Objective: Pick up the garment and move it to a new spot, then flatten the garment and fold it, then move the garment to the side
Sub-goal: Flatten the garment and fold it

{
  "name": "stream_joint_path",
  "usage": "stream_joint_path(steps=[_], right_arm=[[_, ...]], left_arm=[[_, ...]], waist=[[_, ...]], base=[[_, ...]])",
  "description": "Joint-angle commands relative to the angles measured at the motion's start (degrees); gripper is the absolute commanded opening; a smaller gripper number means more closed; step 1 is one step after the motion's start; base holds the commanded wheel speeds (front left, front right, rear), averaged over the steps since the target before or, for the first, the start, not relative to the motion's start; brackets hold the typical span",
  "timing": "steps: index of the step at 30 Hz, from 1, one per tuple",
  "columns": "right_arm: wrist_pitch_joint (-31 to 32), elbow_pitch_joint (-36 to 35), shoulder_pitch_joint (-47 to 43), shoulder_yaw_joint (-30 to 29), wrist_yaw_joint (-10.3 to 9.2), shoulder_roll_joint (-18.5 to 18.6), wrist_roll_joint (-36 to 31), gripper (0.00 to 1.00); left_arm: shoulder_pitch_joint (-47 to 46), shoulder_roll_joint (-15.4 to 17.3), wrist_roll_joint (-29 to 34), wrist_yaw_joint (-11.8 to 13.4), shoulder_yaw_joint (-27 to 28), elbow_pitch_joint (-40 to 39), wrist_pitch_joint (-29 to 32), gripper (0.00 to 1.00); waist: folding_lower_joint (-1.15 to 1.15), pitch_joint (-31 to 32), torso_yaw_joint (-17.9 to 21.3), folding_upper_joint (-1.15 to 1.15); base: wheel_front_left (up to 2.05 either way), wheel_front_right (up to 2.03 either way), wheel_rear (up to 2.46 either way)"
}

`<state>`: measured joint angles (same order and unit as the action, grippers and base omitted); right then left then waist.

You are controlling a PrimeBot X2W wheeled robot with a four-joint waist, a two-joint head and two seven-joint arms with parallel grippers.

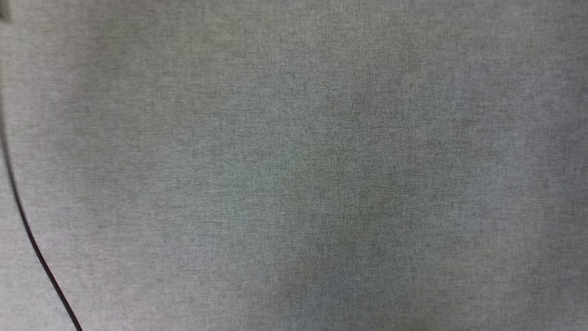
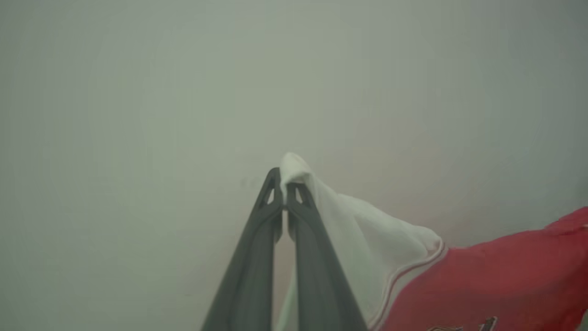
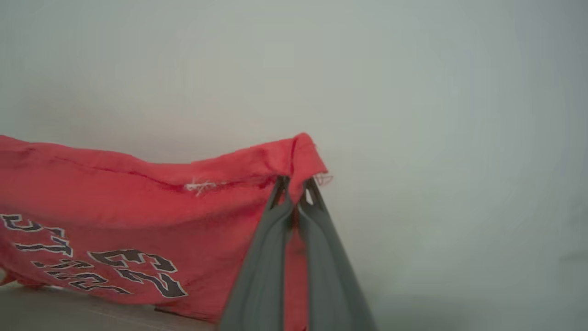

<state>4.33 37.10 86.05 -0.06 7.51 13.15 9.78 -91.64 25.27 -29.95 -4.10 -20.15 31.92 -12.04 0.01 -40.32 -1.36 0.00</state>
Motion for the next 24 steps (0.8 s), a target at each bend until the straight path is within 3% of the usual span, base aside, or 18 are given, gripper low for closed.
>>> stream_joint_path(steps=[1, 6, 12, 20, 24], right_arm=[[-0.94, 0.7, -2.21, 0.47, -0.04, -0.2, 0.55, 0.0], [-2.64, 2.73, -11.63, 2.9, -0.03, -0.09, 3.59, 0.0], [-3.07, 1.65, -24.87, 6.88, -0.04, 1.71, 9.32, 0.0], [-2.16, -2.12, -39.91, 11.7, -0.04, 6.48, 16.54, 0.0], [-0.74, -4.72, -47.1, 13.63, -0.04, 9.19, 20.41, 0.0]], left_arm=[[3.27, -0.66, -0.38, -0.42, -0.49, -0.21, -0.83, 0.0], [16.3, -2.63, -1.41, -0.41, -1.85, -2.82, -2.42, 0.0], [32.95, -2.77, -2.38, 0.2, -2.87, -8.23, -2.93, 0.0], [52.75, 0.47, -4.69, 0.83, -4.8, -15.2, -1.24, 0.0], [63.28, 3.75, -5.98, 0.99, -6.33, -19.02, 1.38, 0.0]], waist=[[-0.01, 1.11, -0.34, 0.0], [-0.01, 4.71, -0.68, 0.0], [-0.01, 10.48, -1.05, 0.0], [-0.01, 17.5, -1.52, 0.0], [-0.01, 21.22, -1.94, 0.0]], base=[[0.0, 0.0, 0.0], [0.0, 0.0, 0.0], [0.0, 0.0, 0.0], [0.0, 0.0, 0.0], [0.0, 0.0, 0.0]])
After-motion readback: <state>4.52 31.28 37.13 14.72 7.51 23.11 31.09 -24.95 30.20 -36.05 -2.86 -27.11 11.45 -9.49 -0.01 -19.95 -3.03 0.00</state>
